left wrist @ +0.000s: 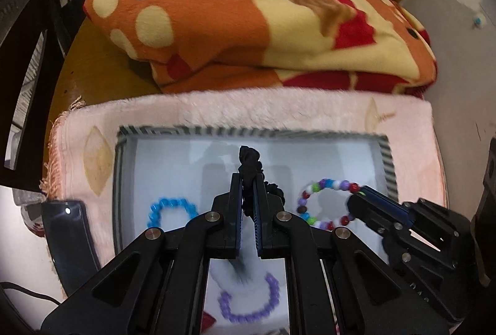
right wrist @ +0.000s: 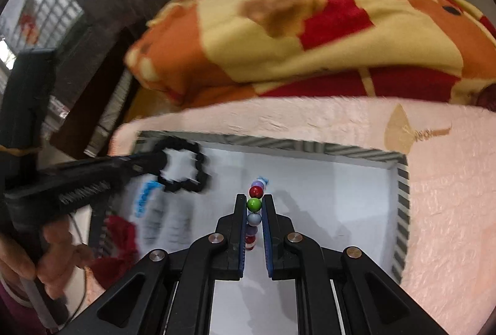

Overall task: Organize jewelry
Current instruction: 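Carry the black scrunchie and bead bracelet into the tray and open both tools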

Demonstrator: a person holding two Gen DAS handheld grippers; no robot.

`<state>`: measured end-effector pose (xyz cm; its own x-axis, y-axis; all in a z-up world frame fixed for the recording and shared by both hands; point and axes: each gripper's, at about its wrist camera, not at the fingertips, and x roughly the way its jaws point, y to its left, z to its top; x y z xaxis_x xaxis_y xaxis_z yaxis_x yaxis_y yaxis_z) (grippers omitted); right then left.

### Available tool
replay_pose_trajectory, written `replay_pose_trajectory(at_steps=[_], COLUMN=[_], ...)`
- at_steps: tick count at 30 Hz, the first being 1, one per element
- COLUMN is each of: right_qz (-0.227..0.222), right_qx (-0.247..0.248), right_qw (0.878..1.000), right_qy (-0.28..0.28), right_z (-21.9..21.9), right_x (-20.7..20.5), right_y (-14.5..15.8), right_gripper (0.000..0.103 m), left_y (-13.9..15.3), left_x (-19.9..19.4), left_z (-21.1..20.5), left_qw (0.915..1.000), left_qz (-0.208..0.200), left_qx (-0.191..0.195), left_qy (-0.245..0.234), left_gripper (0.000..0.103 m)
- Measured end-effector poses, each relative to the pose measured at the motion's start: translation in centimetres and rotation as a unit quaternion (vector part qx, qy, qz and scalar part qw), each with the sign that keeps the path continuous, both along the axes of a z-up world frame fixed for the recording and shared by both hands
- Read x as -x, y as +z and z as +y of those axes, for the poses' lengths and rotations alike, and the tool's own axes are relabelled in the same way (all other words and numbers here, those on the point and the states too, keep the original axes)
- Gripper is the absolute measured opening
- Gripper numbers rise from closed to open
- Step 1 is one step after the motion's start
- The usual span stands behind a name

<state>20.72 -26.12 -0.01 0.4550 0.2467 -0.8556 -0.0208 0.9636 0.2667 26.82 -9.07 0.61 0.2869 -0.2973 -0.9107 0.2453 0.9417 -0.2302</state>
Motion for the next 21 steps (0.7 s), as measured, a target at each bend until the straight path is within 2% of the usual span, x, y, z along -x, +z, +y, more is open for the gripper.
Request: replay_pose_trajectory(at_steps=[6, 12, 14, 17, 19, 21], right_qz=[0.038, 0.025, 0.027, 0.026, 0.028, 0.027], right_qx=[0.011, 0.005, 0.007, 0.012, 0.015, 0.013], right_qw=[0.999, 0.999, 0.999, 0.999, 0.999, 0.999], right_qy=[-0.028, -0.027, -0.027, -0.029, -0.030, -0.033], right_z=[-1.9, -1.4, -1.0, -0.8, -0.9, -1.2], right_x=[-0.5, -1.3, -1.7, -2.1, -1.9, -1.5], right_y=[-3.1, -3.7, -4.1, -4.2, -4.1, -3.7], right_gripper=[0.009, 0.009, 0.009, 0.010, 0.018, 0.025], left_y=[-2.2, -3.8, -4.0, -4.1, -4.0, -3.8], left_x=[-1.5, -1.8, -1.7, -1.7, -1.6, -1.3], left_z=[0.9, 1.0, 1.0, 1.3, 1.7, 1.9], left_qw=[0.9996, 0.9988, 0.9985, 0.9981, 0.9980, 0.9981], left_qz=[0.015, 0.024, 0.027, 0.030, 0.030, 0.028], left_qx=[-0.017, -0.031, -0.035, -0.035, -0.032, -0.031], left_qy=[0.019, 0.031, 0.032, 0.039, 0.045, 0.046], left_gripper=[0.005, 0.005, 0.008, 0.022, 0.037, 0.039])
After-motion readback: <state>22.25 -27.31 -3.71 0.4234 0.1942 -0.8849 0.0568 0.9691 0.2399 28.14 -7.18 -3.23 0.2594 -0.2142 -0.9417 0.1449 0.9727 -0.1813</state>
